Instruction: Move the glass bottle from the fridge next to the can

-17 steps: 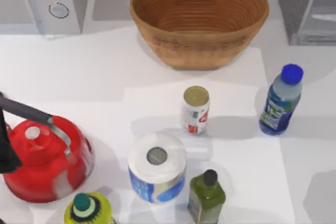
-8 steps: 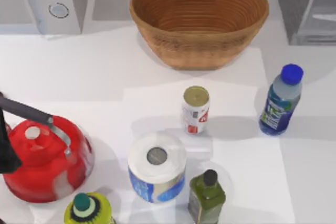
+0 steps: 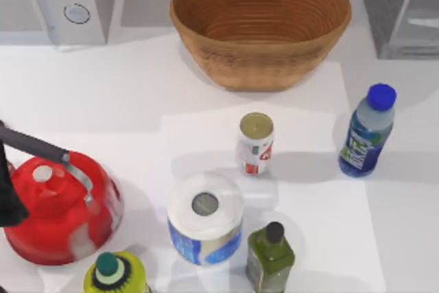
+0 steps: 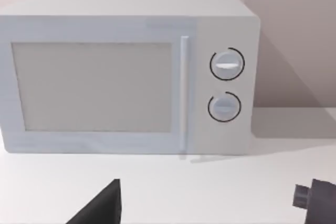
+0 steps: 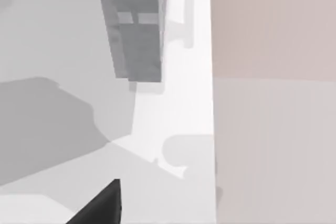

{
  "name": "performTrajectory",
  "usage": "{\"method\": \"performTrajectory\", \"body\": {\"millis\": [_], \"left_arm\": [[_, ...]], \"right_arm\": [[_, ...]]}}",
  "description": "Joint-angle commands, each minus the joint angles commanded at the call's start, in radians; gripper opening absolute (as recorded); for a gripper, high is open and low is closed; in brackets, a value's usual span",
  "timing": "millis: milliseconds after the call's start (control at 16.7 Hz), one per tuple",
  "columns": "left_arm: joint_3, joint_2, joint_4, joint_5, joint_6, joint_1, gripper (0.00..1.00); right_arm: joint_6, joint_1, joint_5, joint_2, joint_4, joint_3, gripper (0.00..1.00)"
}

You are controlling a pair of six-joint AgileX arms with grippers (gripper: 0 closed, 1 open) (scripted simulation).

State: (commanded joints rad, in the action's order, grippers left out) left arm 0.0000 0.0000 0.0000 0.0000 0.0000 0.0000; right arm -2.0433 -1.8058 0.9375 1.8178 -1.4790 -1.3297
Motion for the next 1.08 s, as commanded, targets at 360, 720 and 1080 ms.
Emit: {"method": "performTrajectory", "body": {"millis": [360,720,1080], "left_arm": [[0.000,0.000,0.000,0.000,0.000,0.000,1.00],[0.000,0.000,0.000,0.000,0.000,0.000,1.00],[0.000,0.000,0.000,0.000,0.000,0.000,1.00]], "right_arm": [[0.221,0.147,-0.026,0.009,0.196,0.004,1.00],[0.760,0.459,-0.094,0.016,0.612,0.014,1.00],[1.254,0.762,-0.159,0.019,1.030,0.023,1.00]]}}
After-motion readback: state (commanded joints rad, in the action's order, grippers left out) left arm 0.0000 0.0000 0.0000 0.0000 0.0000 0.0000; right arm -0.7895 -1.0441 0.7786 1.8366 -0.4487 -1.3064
